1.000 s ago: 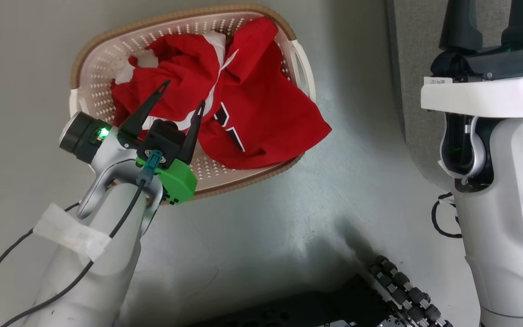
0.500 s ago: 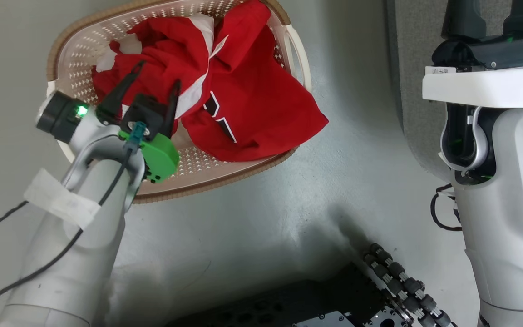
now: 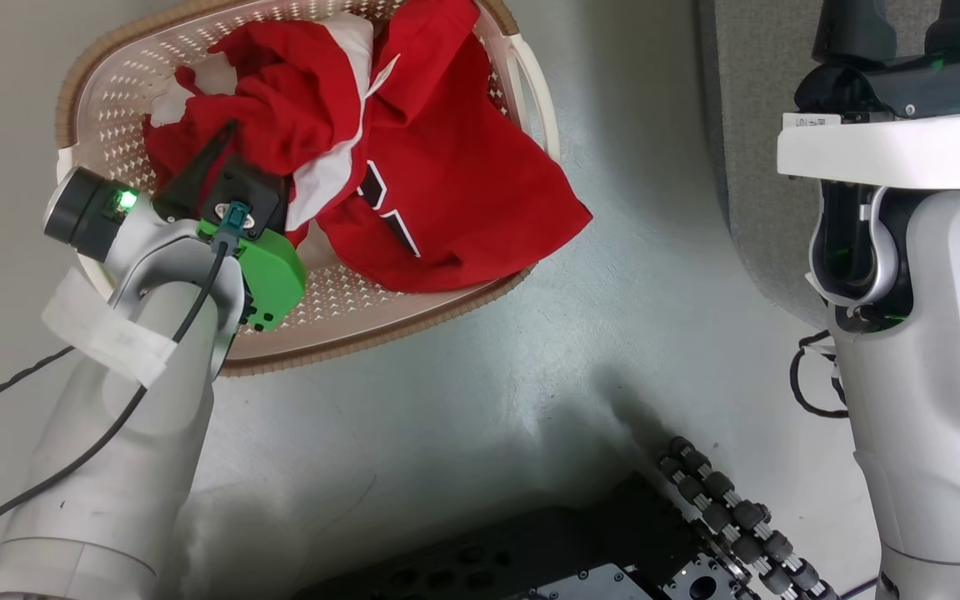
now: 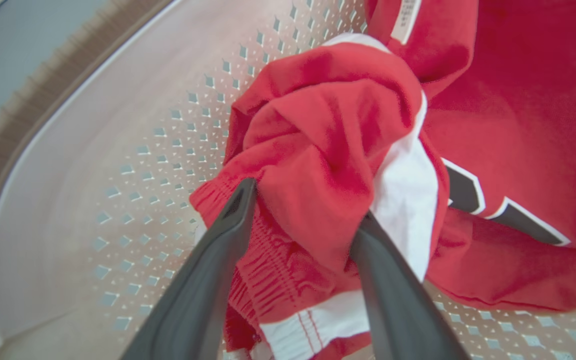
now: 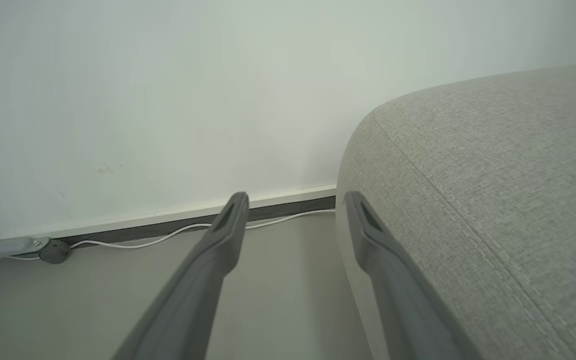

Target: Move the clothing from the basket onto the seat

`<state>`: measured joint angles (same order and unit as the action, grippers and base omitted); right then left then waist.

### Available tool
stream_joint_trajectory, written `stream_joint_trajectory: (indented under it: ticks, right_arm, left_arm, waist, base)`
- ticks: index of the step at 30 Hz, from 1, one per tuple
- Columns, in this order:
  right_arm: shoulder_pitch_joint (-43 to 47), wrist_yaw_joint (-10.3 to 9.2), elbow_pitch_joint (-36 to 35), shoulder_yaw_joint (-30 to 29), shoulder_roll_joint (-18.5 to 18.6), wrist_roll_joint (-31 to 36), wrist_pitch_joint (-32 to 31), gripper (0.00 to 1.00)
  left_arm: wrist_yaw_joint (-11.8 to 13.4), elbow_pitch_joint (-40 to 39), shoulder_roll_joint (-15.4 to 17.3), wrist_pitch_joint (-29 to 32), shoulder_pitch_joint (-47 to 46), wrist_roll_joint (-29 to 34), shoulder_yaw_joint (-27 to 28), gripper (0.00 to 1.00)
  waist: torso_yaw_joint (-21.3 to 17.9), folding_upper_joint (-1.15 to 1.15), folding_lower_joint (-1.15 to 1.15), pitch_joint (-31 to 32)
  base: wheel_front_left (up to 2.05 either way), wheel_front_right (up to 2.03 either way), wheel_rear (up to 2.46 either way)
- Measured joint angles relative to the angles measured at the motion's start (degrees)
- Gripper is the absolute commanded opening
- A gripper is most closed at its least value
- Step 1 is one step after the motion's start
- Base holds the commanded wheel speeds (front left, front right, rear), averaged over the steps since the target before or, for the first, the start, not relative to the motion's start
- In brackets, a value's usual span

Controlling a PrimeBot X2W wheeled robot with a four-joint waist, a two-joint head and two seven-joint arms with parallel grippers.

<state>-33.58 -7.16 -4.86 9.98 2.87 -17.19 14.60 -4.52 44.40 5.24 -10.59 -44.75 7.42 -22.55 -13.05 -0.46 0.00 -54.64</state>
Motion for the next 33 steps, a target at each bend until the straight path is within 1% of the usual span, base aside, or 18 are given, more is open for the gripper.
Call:
stream_joint_trajectory:
  ticks: [1, 2, 7, 16, 24, 33]
  right_arm:
    - [0.0, 0.0, 0.03, 0.0, 0.0, -0.02, 0.0, 1.0]
    - [0.0, 0.0, 0.04, 0.0, 0.0, -0.03, 0.0, 1.0]
    - [0.0, 0.0, 0.98, -0.54, 0.0, -0.02, 0.0, 1.0]
    - [0.19, 0.0, 3.58, -1.88, -0.01, 0.26, 0.01, 1.0]
    - [3.1, 0.0, 7.0, -3.03, -0.01, 0.63, 0.0, 1.0]
    - [7.47, 0.19, 11.62, -4.63, -0.03, 1.45, 0.0, 1.0]
  left_arm:
    - [0.0, 0.37, -0.04, 0.02, -0.22, 0.0, 0.0, 0.18]
    - [0.0, 0.77, -0.1, 0.01, -0.43, 0.0, -0.01, 0.0]
    - [0.01, 2.49, -0.88, -0.3, -0.83, -0.36, -0.09, 0.0]
    - [0.01, 3.71, -2.38, -2.66, -0.74, -4.25, 0.98, 0.0]
    - [-0.1, 4.02, -2.92, -3.35, 0.29, -6.84, 0.98, 0.0]
    - [-1.04, 4.02, -3.2, -3.68, 2.44, -10.25, 0.3, 0.0]
  waist:
    - [-0.06, 0.0, 0.0, -0.03]
    - [-0.1, 0.0, 0.0, -0.04]
    - [-0.09, 0.0, 0.0, 0.47]
    - [0.95, 0.0, 0.0, 3.44]
    - [2.29, 0.0, 0.0, 7.76]
    - [3.79, 0.0, 0.0, 14.08]
  base:
    - [0.0, 0.0, 0.0]
    - [0.0, 0.0, 0.0]
    - [0.0, 0.0, 0.0]
    - [0.0, 0.0, 0.0]
    - [0.0, 0.0, 0.0]
    - [0.0, 0.0, 0.0]
